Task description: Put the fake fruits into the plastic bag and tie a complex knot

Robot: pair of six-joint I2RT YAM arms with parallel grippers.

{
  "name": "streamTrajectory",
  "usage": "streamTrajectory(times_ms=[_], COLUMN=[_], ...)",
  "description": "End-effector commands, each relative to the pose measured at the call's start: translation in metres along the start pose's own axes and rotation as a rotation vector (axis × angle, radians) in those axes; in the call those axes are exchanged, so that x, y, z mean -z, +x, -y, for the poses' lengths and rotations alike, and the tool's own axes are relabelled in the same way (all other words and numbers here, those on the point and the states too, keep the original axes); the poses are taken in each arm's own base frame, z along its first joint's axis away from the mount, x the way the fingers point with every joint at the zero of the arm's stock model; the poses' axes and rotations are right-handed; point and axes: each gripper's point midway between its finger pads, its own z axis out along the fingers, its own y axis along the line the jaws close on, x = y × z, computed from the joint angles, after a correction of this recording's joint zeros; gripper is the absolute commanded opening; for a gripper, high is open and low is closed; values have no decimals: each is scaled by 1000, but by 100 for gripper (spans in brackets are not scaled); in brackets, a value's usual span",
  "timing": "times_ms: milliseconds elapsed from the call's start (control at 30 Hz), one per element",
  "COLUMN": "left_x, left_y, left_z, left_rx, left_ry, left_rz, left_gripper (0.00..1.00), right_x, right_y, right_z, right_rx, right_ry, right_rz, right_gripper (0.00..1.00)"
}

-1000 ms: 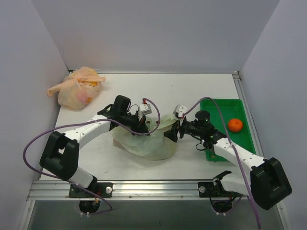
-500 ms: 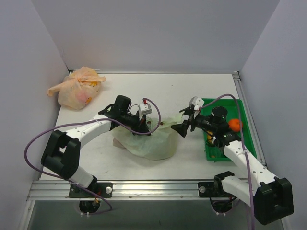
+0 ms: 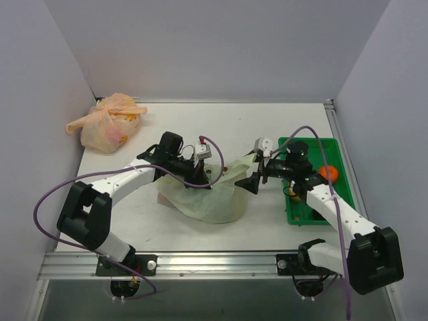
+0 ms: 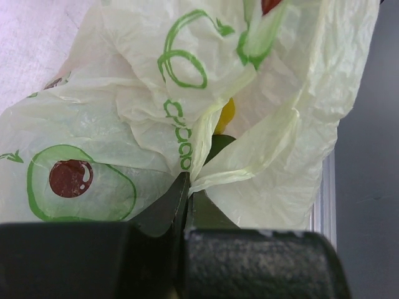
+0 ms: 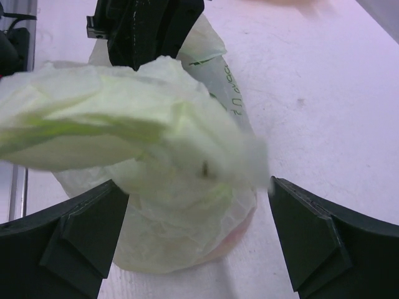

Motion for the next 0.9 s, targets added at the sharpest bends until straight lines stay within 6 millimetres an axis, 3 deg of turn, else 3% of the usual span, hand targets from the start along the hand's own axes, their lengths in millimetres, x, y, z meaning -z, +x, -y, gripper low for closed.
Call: streamTrajectory(times_ms=[0, 233, 333, 367, 433, 467, 500, 733, 767, 800, 867], left_x=[1, 1, 1, 2, 2, 5, 7, 27, 31, 31, 35], left_y=[-23, -26, -25, -25, -20, -22, -30, -32, -34, -31, -30], left_z=[14, 14, 10, 9, 3, 3, -1, -6, -4, -7, -6], left_rx=[-60, -60, -58, -56, -24, -18, -7, 26, 13, -4, -34], left_ry=[74, 72, 51, 44, -6, -30, -60, -254, -270, -304, -335], left_rz=[52, 52, 47, 46, 41, 59, 106, 239, 249, 241, 235], left_gripper=[0, 0, 0, 0, 0, 0, 0, 0, 0, 0, 0], right_x=[-17, -42, -47, -48, -49, -48, -48, -36, -31, -31, -28], right_y=[-39, -46, -36, -32, -26, -22, -19, 1, 19, 10, 15], right_z=[6, -3, -13, -13, -11, -10, -5, 17, 20, 24, 25], right_rx=[74, -56, -185, -236, -380, -441, -496, -873, -943, -993, -1071], right_ry=[-62, -131, -145, -143, -97, -72, -31, 256, 340, 362, 412], right_rz=[95, 102, 49, 37, 10, -5, -16, -106, -180, -171, -214], right_gripper=[100, 99, 76, 54, 29, 11, 2, 0, 0, 0, 0])
